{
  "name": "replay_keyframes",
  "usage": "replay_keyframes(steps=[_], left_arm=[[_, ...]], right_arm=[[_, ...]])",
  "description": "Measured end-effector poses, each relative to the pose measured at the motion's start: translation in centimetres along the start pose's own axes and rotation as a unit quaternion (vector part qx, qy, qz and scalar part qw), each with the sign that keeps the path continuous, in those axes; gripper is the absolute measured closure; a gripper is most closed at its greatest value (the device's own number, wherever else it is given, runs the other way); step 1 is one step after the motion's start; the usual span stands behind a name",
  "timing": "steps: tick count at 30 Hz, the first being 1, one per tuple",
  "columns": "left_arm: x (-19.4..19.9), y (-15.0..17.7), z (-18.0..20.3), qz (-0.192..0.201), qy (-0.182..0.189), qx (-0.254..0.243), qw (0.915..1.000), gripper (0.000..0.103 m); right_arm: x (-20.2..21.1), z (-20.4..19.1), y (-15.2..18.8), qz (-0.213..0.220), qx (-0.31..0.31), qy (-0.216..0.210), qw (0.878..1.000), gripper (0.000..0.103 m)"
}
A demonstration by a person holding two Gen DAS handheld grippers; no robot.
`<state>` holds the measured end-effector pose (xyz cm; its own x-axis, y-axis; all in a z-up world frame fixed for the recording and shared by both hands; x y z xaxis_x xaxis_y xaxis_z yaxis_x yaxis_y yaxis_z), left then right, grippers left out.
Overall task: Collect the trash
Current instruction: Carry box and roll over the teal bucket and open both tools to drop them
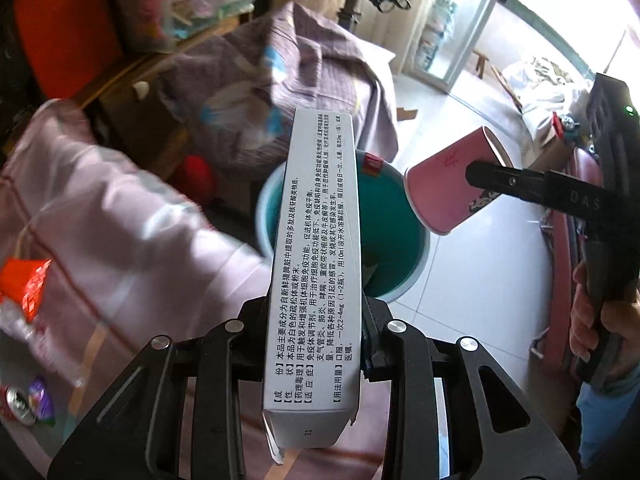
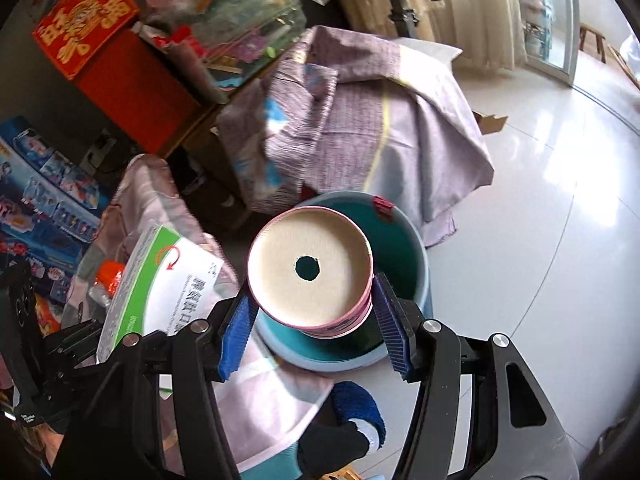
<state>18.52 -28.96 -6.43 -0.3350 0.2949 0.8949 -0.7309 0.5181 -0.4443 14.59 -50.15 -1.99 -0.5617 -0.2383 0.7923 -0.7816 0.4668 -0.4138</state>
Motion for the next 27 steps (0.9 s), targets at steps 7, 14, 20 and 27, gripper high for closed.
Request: replay_keyframes(steps=[7,14,20,27], left_arm=[[-4.5,-2.7,0.9,-0.026,0.015,0.003,0.9995,0.068],[-5.3,-3.4,0.2,-0.024,0.012,0.014,0.9995,0.041],[-4.9,-2.5,-1.2,-0.020,0.009,0.032,0.9992,0.031],[-3.7,-1.6,-1.7,-0.010,0.009,0.035,0.9993,0.015]], right_arm=[[-1.5,1.3,-0.9,-0.013,-0.008,0.009,1.000,0.048],[-2.7,1.2,-1.3,-0.025,-0.007,0.014,1.000,0.048],[-4.0,0.6,-1.1,-0.036,-0.002,0.015,0.999,0.048],[-5.0,0.0,-0.8,-0.056,-0.011,0.020,0.998,0.033]])
Point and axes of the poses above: each gripper's, at about its wrist camera, not at the fingertips, and x roughly against the way its jaws point, z to its right, y to its underside, the point moved 3 cm from there along -x, roughly the way its jaws point, and after that the axes turned 3 degrees about -y, right-handed, at the moved point
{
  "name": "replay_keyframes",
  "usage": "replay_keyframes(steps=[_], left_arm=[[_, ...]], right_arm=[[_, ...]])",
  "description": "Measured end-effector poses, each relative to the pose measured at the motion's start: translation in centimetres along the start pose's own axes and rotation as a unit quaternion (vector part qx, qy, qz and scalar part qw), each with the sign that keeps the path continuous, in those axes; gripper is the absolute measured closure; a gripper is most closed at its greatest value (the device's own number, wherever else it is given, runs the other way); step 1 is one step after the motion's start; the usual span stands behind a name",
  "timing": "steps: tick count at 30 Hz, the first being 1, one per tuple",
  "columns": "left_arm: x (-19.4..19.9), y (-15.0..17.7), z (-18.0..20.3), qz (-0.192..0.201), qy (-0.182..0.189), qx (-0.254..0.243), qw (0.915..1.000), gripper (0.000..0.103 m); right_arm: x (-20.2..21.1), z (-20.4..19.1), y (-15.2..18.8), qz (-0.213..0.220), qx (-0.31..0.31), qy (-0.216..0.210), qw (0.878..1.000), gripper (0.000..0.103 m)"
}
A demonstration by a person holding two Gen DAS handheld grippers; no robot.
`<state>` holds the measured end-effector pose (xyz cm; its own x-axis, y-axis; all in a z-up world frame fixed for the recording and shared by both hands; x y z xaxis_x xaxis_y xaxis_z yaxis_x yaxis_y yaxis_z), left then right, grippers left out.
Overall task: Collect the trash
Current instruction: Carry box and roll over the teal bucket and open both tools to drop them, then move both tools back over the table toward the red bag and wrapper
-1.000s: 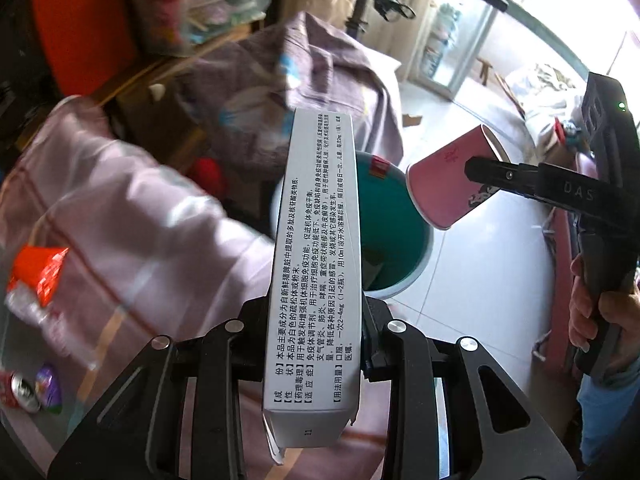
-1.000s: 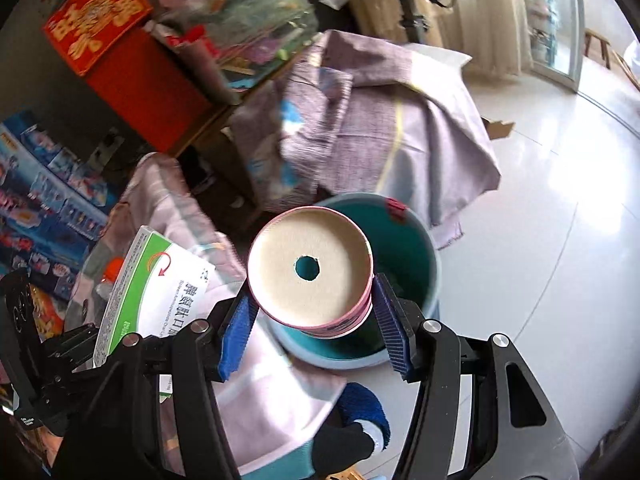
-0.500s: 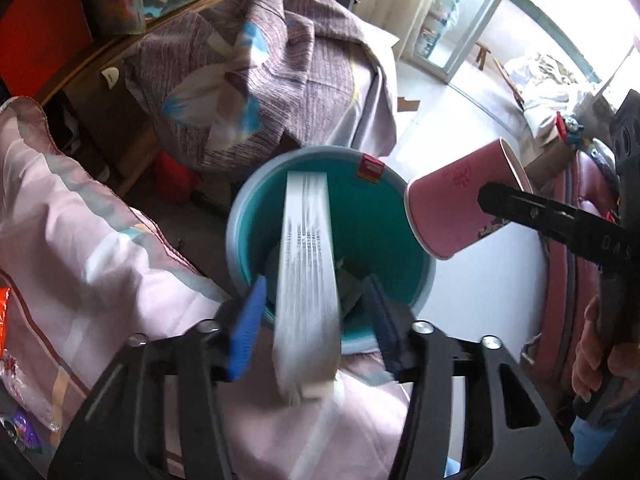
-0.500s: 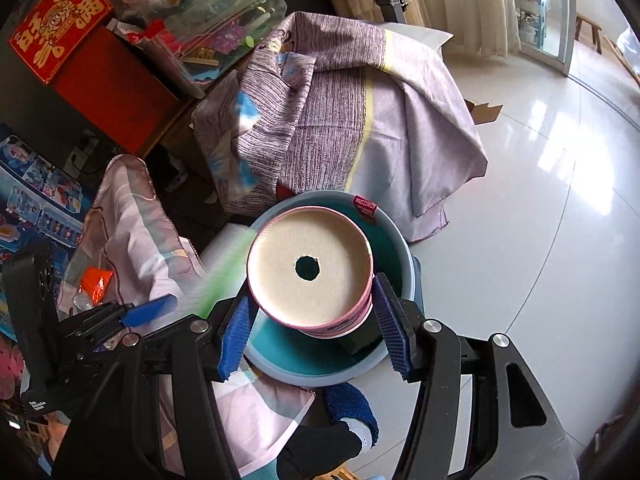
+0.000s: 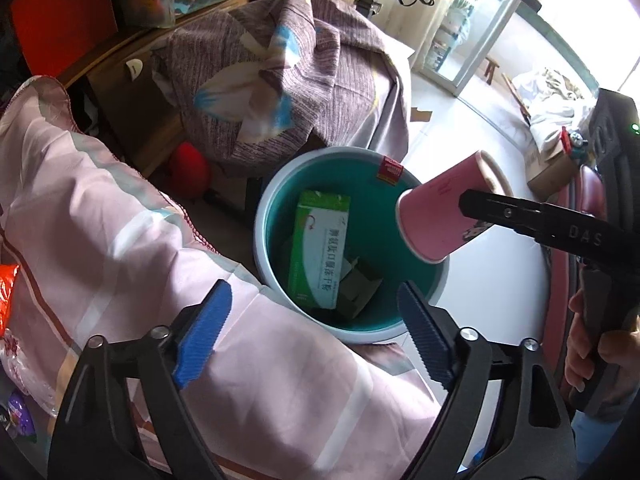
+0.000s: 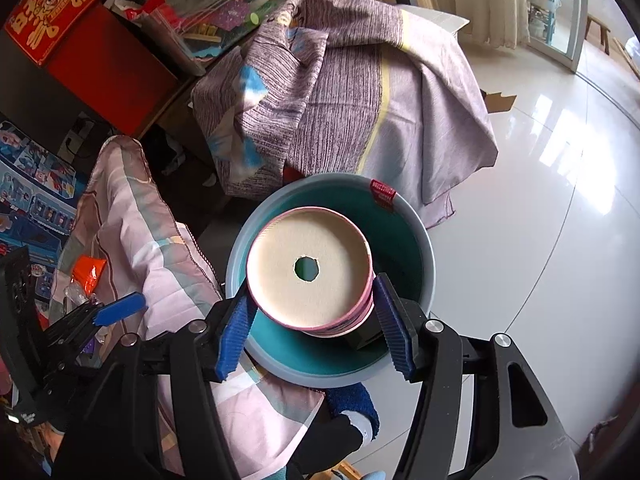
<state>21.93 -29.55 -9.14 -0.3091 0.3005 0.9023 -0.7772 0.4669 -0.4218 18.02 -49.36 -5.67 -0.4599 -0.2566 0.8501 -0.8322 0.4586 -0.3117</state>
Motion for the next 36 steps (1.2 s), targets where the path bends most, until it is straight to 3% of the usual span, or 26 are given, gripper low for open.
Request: replay_keyframes(steps=[1,7,10,25,36], left_arm=[[0.1,0.1,0.0,0.001,0.002,0.001,1.0000,0.014],[0.9,0.8,-0.4,0.009,0.006,0.004,0.9999,0.011],[1.3,1.1,-0.5,0.012,0.012,0.006,0.9998,0.010],[5.8,4.5,-2.5,0.047,0.017,0.028,0.9984,0.008],[9.8,10.4,-7.7,0.071,-0.001,0.081,0.9941,0.006]], right_arm=[[0.0,0.0,0.0,-0.001,-0.003,0.001,1.000,0.026],[-0.1,-0.3,0.3,-0.012,-0.007,0.018,1.000,0.024],[0.0,-0.5,0.7,-0.023,-0.013,0.027,0.999,0.018],[1.9,-4.9,3.3,-0.022,0.017,0.044,0.999,0.017],[2.0,-10.9,6.7,-0.044,0.066,0.036,0.996,0.016]])
Point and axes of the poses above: each gripper's, at about its wrist camera, not at the fingertips, and x roughly against the way its jaws point, z to its right, y to its underside, the point moved 3 cm from there along -x, roughly the way its jaws point, and after that the axes turned 3 degrees about -y, right-handed, at the moved point
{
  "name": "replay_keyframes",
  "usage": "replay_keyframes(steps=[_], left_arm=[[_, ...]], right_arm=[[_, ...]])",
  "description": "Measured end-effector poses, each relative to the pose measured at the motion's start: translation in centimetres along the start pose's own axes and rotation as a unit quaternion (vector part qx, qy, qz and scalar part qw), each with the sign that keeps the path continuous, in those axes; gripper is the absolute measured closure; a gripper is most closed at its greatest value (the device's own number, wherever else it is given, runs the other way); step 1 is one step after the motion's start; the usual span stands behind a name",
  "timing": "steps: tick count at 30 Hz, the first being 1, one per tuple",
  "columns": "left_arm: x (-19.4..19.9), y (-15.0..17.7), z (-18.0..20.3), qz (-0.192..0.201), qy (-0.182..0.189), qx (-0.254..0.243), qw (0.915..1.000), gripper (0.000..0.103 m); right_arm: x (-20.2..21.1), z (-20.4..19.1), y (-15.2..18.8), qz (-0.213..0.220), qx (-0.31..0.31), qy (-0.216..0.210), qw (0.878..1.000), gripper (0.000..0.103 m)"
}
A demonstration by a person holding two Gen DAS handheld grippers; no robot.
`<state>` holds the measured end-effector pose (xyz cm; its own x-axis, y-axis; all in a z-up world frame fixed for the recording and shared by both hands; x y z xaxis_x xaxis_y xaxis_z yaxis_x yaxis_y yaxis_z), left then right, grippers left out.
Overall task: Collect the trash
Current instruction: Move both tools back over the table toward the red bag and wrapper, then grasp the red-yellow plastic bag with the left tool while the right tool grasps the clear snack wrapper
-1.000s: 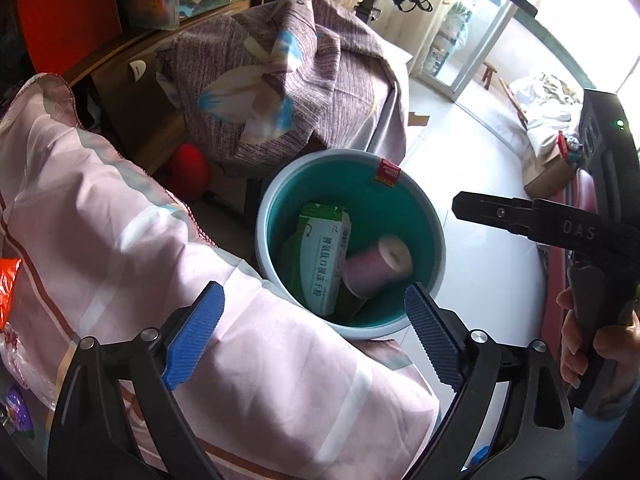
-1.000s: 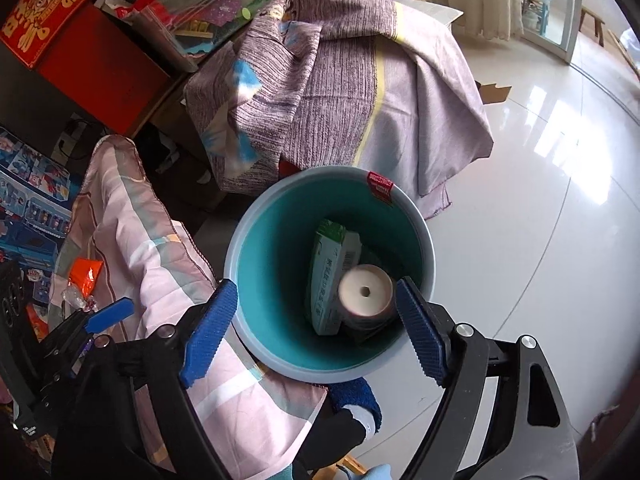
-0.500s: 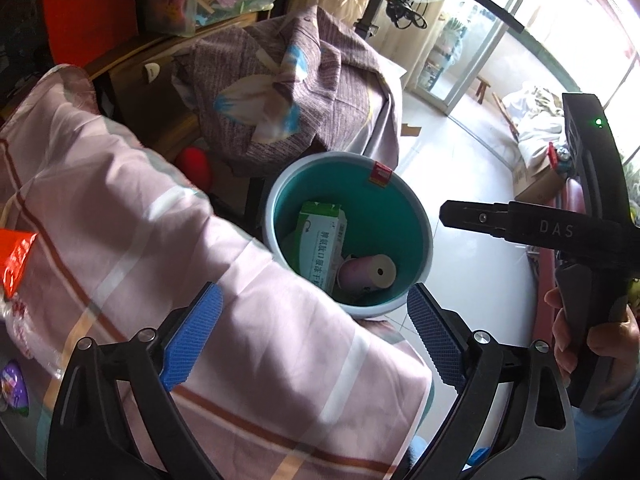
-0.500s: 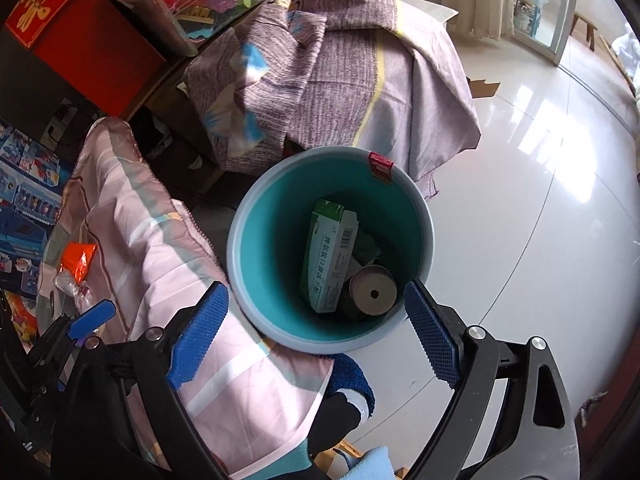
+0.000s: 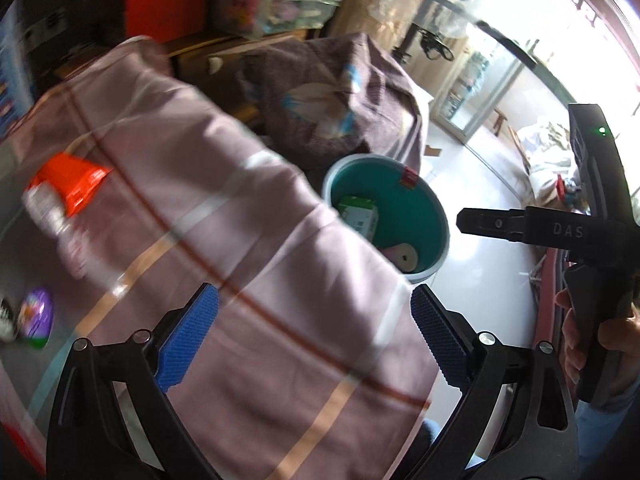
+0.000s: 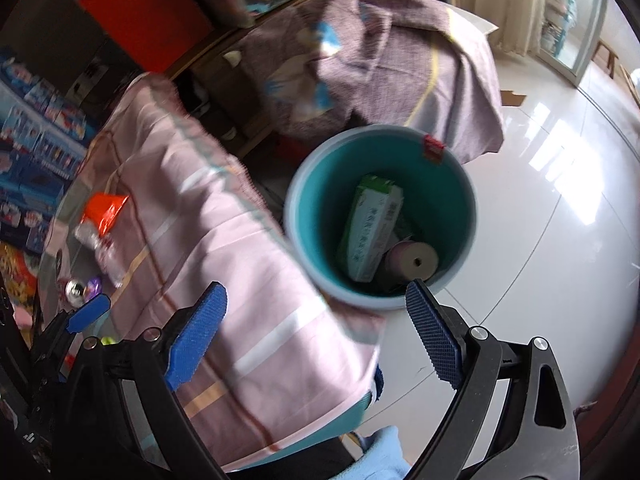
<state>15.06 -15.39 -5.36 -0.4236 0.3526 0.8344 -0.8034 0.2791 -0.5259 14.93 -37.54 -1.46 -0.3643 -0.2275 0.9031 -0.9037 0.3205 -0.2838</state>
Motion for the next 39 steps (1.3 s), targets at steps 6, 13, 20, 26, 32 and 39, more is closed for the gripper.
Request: replay_keyframes(steps=[6,13,20,26,32,39], left_arm=[[2.7,2.8,-4.2,0.011,-0.024,0.028,0.9993,0.006],[5.8,7.0,-9.5,0.011,-0.068,0.060,0.9959,0.006],[10.0,11.9,-15.6,0.010,-0.121,0.091,0.9885,0.006],[14.1,16.6,-20.8,0.000,-0.171,0.122,0.9776,0.006],[17.7,21.1,-24.3,0.011,-0.186,0.167,0.9682,0.006],[19.2,26.1,-26.8,0.003,-0.198,0.203,0.9591,0.006]], right_arm=[[-0.7,-4.8,1.8,-0.017,0.046,-0.008,0.999,0.016],[-2.7,-10.0,4.5,-0.051,0.085,-0.017,0.995,0.016],[-5.0,-16.8,8.2,-0.095,0.156,-0.028,0.983,0.016],[-5.8,-23.4,12.4,-0.130,0.238,-0.051,0.961,0.016],[-6.5,-30.4,17.5,-0.169,0.317,-0.078,0.930,0.016],[-7.4,-36.0,23.5,-0.215,0.389,-0.096,0.890,0.016]])
Point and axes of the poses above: each gripper's, at about its wrist camera, not at the fingertips, and x roughly against the way its jaws point, z to its right, y to its underside, the point moved 3 cm from there along -x, roughly the way its jaws point, and after that the axes turned 3 degrees about -y, right-handed, at the moved point
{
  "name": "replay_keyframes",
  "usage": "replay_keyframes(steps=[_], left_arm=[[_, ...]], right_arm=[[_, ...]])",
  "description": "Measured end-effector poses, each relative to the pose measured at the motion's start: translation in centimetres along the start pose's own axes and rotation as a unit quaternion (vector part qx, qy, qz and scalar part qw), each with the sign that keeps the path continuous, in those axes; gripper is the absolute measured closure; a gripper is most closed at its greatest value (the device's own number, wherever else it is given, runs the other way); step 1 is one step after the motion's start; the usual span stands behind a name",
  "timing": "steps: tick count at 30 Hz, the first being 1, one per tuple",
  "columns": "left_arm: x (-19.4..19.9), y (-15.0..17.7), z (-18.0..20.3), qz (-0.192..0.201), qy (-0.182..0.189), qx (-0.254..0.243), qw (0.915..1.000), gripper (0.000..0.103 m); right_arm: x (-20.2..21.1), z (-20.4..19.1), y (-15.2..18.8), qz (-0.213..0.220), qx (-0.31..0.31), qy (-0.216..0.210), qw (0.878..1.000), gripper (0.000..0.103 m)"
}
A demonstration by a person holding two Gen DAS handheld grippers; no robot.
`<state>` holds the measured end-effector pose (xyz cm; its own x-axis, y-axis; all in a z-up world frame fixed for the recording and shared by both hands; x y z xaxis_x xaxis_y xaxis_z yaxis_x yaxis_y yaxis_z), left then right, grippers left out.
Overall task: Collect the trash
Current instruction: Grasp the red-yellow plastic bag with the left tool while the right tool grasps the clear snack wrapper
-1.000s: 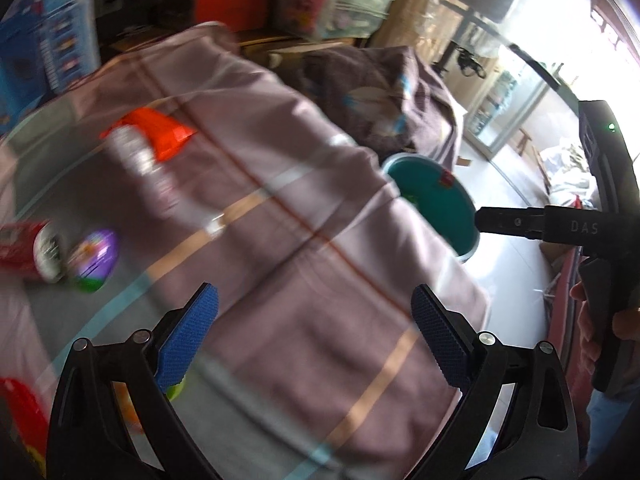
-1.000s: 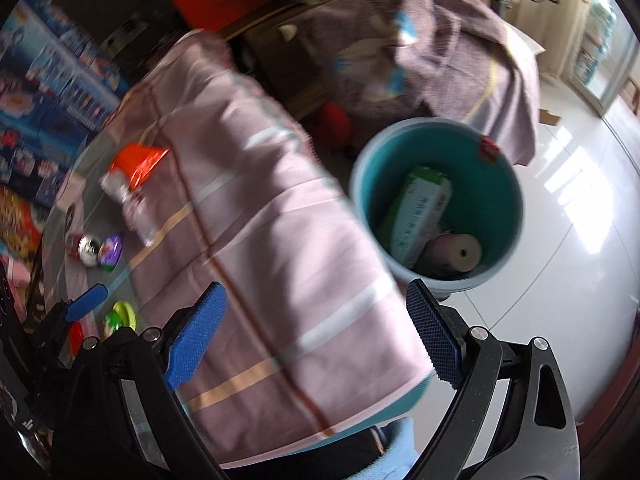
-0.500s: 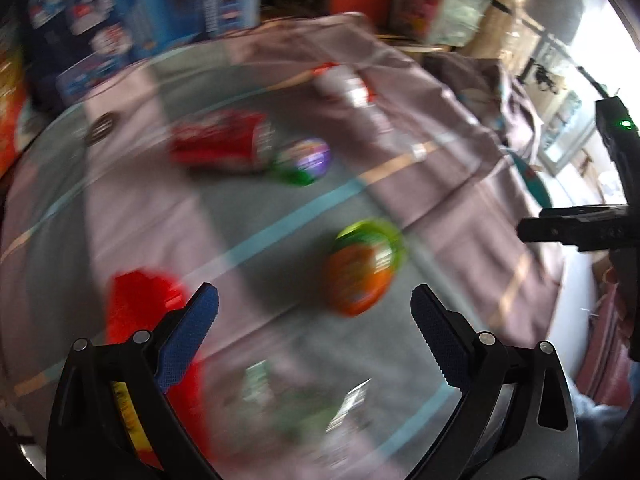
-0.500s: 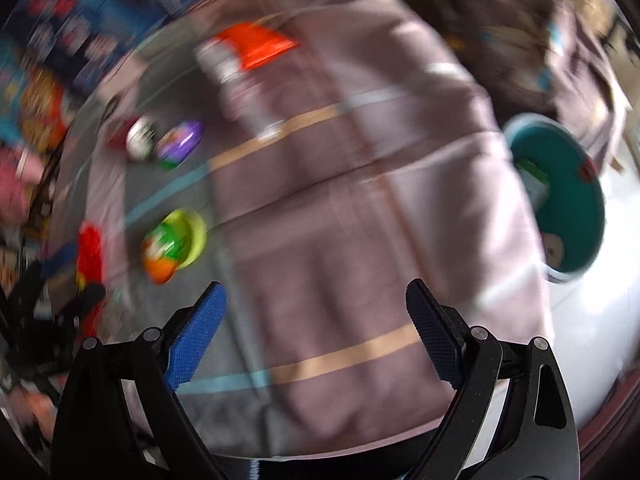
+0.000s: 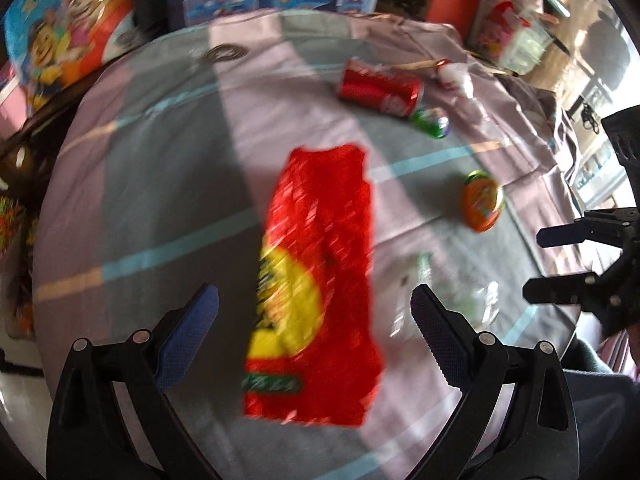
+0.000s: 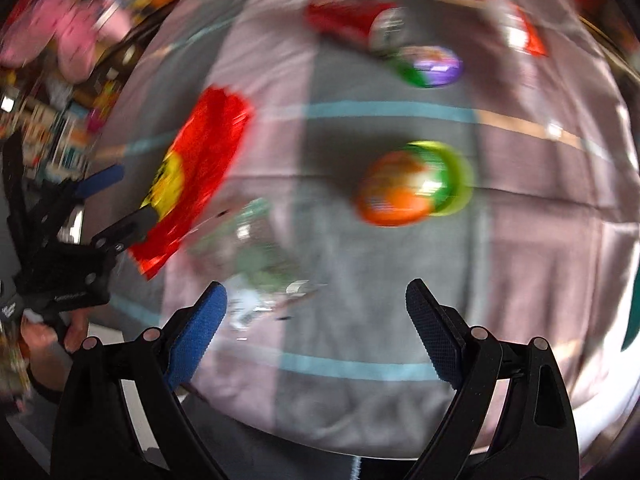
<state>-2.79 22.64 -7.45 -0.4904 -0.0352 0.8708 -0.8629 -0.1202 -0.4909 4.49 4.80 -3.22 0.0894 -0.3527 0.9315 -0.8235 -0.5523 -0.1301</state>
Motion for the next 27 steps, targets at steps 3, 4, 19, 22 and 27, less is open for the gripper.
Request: replay_keyframes(steps=[3,4,19,22,27], left_arm=[[0.0,1.1,-1.8,-0.003,-0.002,0.012,0.9999,0.006],[0.0,1.4,-2.3,-0.004,-0.001,0.016,0.9999,0.006],[-3.1,1.8,-3.0,-0.027,0.022,0.023,0.9991,0.006],[-3.9,1.6,-2.0,-0.029,0.022,0.004,0.9993,0.006],[-4.5,1.2,-0.5,-0.019,0.020,-0.016,0.9995,0.031]], right_arm=[[-1.6,-1.9,0.0,-0.021,0.021,-0.006,1.000,0.016],[-2.2,-2.3,0.0,-0.027,0.028,-0.006,0.999,0.016],[-4.8,-3.1,-0.6,-0.016,0.048,0.004,0.999,0.042],[-3.6,-2.5,-0.6,0.000,0.035,0.000,0.999,0.044],[-1.4,-0.9,-0.6,0.030,0.011,0.006,0.999,0.044]])
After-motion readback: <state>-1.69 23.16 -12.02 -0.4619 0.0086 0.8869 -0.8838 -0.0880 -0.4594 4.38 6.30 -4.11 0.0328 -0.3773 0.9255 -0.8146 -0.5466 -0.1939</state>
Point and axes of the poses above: each gripper's, at about its wrist camera, not at the fingertips, and x roughly against the way its jaws point, z to its right, y to its underside, the point moved 3 cm from there along -x, roughly the way its jaws point, and after that the axes turned 3 degrees about -y, right-handed, at the moved point
